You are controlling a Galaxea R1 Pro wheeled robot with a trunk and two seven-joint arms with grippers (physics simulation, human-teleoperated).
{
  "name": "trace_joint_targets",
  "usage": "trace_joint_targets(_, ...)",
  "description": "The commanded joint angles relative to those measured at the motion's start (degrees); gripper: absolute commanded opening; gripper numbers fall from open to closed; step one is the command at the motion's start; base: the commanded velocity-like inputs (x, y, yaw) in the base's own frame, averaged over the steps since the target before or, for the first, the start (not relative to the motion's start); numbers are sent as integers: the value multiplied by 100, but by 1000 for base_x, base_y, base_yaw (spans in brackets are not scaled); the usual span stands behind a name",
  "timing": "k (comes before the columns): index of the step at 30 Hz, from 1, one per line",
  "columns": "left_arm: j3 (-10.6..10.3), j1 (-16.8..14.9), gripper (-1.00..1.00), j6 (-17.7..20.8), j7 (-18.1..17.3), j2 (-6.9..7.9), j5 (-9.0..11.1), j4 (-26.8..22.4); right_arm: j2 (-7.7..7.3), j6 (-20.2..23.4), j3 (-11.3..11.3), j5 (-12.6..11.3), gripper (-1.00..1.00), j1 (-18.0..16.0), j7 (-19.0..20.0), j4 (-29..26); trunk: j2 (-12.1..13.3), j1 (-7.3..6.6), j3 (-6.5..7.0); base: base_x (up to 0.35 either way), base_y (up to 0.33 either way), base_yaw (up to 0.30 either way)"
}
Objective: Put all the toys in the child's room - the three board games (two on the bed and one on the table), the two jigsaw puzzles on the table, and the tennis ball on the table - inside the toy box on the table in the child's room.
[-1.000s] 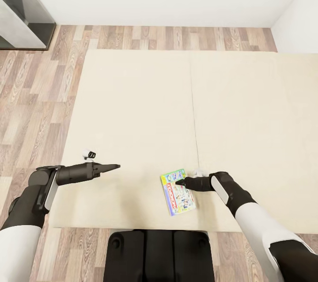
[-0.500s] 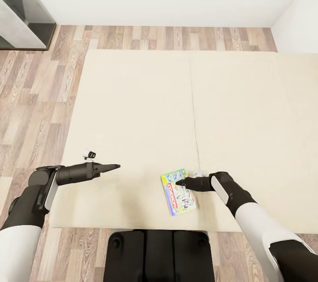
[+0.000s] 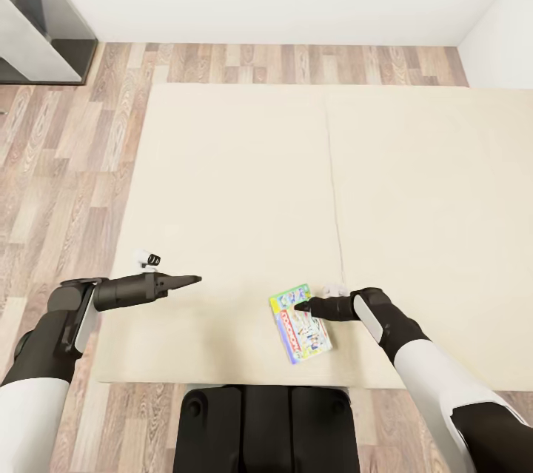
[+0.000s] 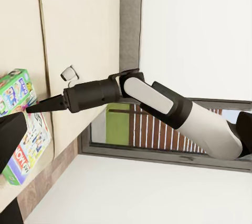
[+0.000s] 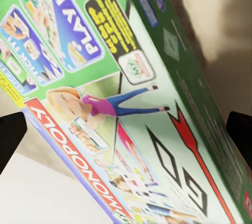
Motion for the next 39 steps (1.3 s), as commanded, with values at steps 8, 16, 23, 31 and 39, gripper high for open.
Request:
trace_joint_targets(8, -3, -3, 100, 60, -23, 0, -4, 1, 43, 16, 28, -24, 100, -2, 17, 0, -6, 5, -7, 0, 77, 0)
trace_joint_targets(16, -3, -4, 100, 60, -23, 0, -4, 1, 48, 16, 28, -22, 100, -1, 17, 0, -6, 5, -7, 0, 35, 0)
trace_joint_targets(23, -3, -2, 100, 60, -23, 0, -4, 1, 47, 24, 28, -21, 100, -3, 17, 0, -6, 5, -7, 0, 67, 0)
trace_joint_targets(31, -3, -4, 100, 60, -23, -5, -4, 1, 46, 17, 28, -21, 100, 2, 17, 0, -6, 5, -7, 0, 111, 0)
trace_joint_targets(39, -3, -4, 100, 60, -23, -3, -4, 1, 48, 17, 26, -21, 100, 2, 17, 0, -6, 5, -7, 0, 136, 0)
